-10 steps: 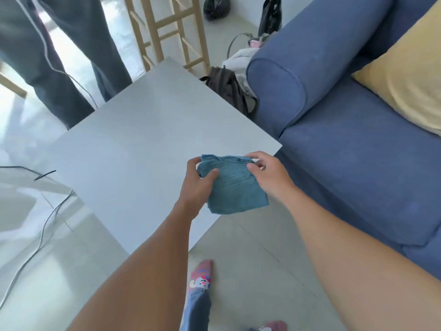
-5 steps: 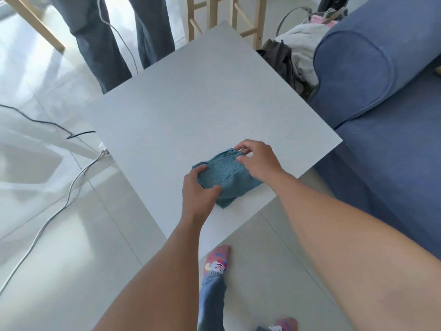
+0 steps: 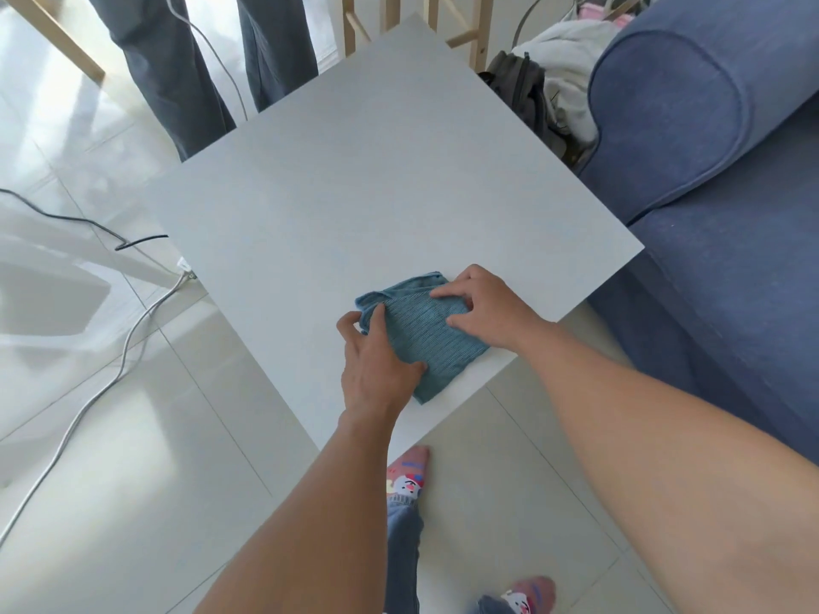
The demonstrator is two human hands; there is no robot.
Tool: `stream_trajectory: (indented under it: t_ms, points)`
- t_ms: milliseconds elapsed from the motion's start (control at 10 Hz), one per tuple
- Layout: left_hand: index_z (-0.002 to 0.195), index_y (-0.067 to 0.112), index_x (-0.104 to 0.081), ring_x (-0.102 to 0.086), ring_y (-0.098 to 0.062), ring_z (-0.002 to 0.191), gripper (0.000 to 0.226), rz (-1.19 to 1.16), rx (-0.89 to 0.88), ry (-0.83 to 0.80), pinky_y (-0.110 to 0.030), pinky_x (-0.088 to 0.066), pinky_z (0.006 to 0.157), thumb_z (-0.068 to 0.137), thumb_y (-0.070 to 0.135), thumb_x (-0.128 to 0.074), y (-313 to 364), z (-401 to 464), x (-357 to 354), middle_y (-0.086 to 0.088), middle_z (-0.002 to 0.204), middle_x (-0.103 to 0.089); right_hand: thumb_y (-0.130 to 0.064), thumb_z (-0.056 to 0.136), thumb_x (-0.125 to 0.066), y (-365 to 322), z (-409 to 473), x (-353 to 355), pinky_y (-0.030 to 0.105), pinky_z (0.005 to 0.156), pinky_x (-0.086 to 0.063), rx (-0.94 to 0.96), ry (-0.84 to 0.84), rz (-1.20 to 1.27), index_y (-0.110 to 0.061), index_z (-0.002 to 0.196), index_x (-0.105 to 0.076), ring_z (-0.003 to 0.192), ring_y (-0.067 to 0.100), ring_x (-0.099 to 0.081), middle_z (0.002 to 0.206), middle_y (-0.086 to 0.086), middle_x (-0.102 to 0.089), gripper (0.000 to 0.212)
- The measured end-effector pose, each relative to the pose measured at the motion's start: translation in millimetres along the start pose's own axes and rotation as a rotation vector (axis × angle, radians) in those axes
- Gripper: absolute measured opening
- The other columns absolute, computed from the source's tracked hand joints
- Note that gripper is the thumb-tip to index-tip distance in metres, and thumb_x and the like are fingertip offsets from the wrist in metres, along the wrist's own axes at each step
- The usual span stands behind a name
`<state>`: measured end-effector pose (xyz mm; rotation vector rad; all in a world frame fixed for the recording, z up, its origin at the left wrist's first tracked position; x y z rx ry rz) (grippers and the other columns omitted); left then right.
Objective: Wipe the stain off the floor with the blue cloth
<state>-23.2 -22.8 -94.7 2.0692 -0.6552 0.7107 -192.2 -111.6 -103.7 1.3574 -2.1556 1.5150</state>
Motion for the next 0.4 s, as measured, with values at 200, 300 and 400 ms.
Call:
stream_trajectory:
  t_ms: [200, 300, 400]
  points:
    - [0.145, 0.026, -0.033, -0.035, -0.028, 0.125, 0.091, 0.301, -0.068, 0.053, -0.04, -0.039, 0.099, 0.071, 0.054, -0.078, 0, 0, 0, -0.001, 0.15, -0.016, -0.017, 0.087, -0.07, 6, -7, 1, 0.022, 0.092, -0.037, -0.027, -0.054, -0.091, -0.036, 0.137, -0.058, 0.105, 0.01, -0.044, 0.116, -0.004, -0.039, 0.055]
    - [0.136, 0.023, -0.045, -0.036, -0.028, 0.124, 0.075, 0.318, -0.112, 0.122, -0.041, -0.034, 0.098, 0.077, 0.063, -0.066, 15, 4, 8, -0.001, 0.146, -0.025, -0.023, 0.093, -0.061, 2, -16, 12, 0.03, 0.09, -0.042, -0.062, 0.029, -0.151, -0.031, 0.135, -0.06, 0.11, 0.016, -0.05, 0.114, -0.003, -0.048, 0.043]
    - [0.132, 0.022, -0.053, -0.04, -0.026, 0.122, 0.056, 0.342, -0.166, 0.159, -0.042, -0.033, 0.098, 0.088, 0.055, -0.059, 33, 6, 21, -0.001, 0.139, -0.036, -0.021, 0.097, -0.051, -4, -27, 26, 0.031, 0.085, -0.046, -0.125, 0.047, -0.224, -0.02, 0.124, -0.067, 0.109, 0.021, -0.06, 0.116, 0.0, -0.062, 0.032]
Point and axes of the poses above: each hand's wrist, its own z-axis towards the middle knuckle, its own x-axis out of the back of the hand, y = z × x, the point moved 3 cm from there along z, towards the middle knuckle
